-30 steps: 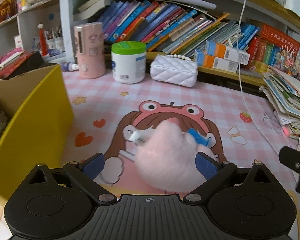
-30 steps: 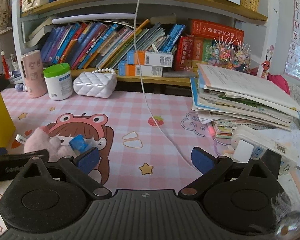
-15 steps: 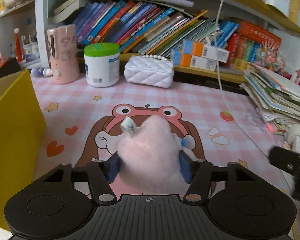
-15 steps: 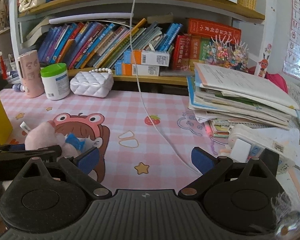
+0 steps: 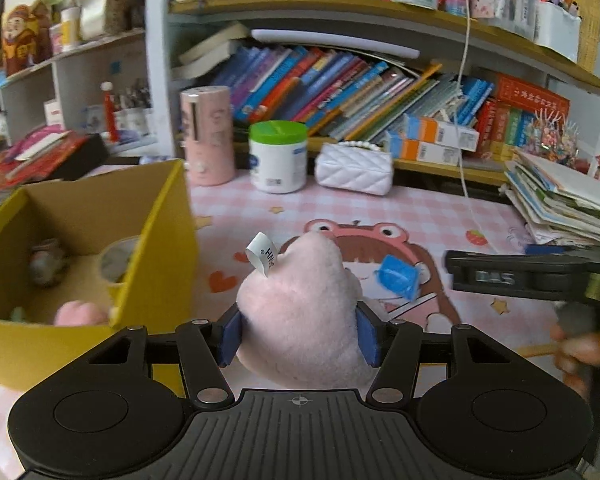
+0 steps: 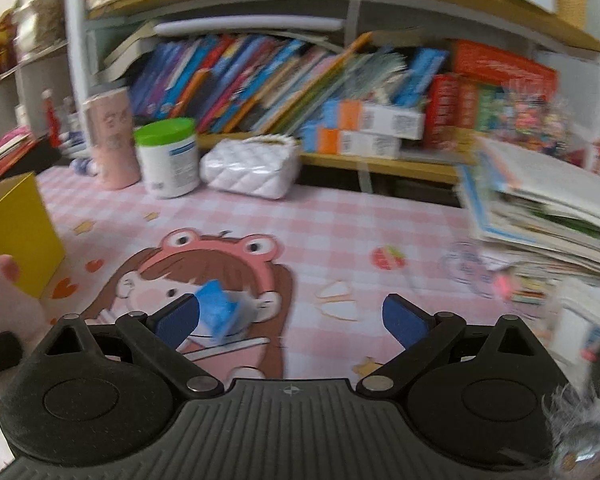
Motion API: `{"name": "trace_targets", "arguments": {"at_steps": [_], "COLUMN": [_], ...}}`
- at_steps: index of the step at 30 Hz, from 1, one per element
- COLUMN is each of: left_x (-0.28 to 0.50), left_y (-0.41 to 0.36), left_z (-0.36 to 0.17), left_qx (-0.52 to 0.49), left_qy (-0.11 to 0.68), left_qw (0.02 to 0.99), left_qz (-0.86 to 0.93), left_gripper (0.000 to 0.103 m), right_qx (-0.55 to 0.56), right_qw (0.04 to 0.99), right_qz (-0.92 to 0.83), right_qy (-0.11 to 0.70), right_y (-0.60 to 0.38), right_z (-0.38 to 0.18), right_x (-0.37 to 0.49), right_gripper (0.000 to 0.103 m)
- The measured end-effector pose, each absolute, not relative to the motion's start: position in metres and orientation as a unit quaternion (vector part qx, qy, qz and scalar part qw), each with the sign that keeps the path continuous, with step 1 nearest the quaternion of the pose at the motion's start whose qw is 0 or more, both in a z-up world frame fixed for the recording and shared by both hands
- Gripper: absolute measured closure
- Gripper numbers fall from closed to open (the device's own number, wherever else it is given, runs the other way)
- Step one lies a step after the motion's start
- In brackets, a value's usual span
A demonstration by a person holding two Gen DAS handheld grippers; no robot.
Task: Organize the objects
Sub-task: 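Carry the pink plush toy and blue item in both tools over the yellow box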
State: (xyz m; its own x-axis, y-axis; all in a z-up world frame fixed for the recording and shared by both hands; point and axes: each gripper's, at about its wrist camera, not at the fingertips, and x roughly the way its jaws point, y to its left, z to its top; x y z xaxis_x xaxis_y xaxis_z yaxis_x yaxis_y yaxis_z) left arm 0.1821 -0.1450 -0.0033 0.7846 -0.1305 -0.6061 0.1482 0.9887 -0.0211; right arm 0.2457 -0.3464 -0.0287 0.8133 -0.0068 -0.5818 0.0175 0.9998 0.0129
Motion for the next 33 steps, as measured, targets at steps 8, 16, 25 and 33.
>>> {"name": "trace_targets", "arguments": {"at_steps": [8,16,25,33], "left_x": [0.159,0.149,0.139,0.125], "left_y": [-0.133,-0.129,-0.122,-0.111], "left_z": [0.004,0.006,0.007,0.014], "left_qx": [0.015,0.018,0.004,-0.011], "left_qy": [0.311,0.311,0.306,0.279], "left_qw": [0.948,0.949,0.950,0.956], "left_qz": [-0.058,-0.057,-0.065,-0.092], "left_gripper": [0.047,0.047,0.047,0.047], "right_qx": [-0.061,-0.037,0.019,0.065], "right_qw": [0.942,0.931,0.925,0.924], "right_qz": [0.074,0.070,0.063,0.014], "right_qy": [0.322,0.356,0.375,0.377], "right_y": [-0.311,-0.309,-0.310,-0.305], "right_z": [-0.061,-0.087,-0.066,-0.020], "right_x": [0.286,0.315,0.289,0.222], "right_gripper": [0.008,0.050,0.070,0.070]}}
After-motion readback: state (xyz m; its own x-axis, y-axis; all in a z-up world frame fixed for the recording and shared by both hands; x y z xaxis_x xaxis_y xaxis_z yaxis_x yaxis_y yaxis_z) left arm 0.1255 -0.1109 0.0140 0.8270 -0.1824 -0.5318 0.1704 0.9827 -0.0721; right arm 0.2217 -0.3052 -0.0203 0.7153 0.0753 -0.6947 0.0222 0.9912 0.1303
